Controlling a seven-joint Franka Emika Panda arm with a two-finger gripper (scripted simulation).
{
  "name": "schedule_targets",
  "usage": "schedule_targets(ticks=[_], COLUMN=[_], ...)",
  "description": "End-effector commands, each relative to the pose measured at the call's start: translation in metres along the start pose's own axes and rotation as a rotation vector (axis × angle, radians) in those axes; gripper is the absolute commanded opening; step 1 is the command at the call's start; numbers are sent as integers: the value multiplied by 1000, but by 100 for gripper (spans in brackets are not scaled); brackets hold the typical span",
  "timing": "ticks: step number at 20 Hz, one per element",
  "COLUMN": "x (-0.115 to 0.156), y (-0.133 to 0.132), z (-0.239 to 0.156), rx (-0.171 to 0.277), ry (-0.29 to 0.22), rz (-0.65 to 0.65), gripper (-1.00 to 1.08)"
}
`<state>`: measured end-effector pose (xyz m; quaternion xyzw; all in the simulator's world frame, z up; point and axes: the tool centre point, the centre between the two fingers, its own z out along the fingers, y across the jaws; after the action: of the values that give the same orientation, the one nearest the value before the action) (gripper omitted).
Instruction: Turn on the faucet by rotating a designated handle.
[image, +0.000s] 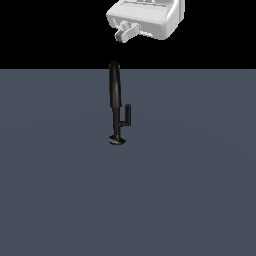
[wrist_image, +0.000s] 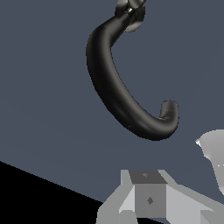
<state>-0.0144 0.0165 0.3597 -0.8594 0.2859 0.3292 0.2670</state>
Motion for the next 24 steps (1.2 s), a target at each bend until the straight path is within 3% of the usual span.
schedule_targets(ticks=[1,24], x=[17,188], y=[-4,-19], z=[1,45], rx=[39,432], ry=[-42,-467], rz=[36,410], gripper=[-100,-100])
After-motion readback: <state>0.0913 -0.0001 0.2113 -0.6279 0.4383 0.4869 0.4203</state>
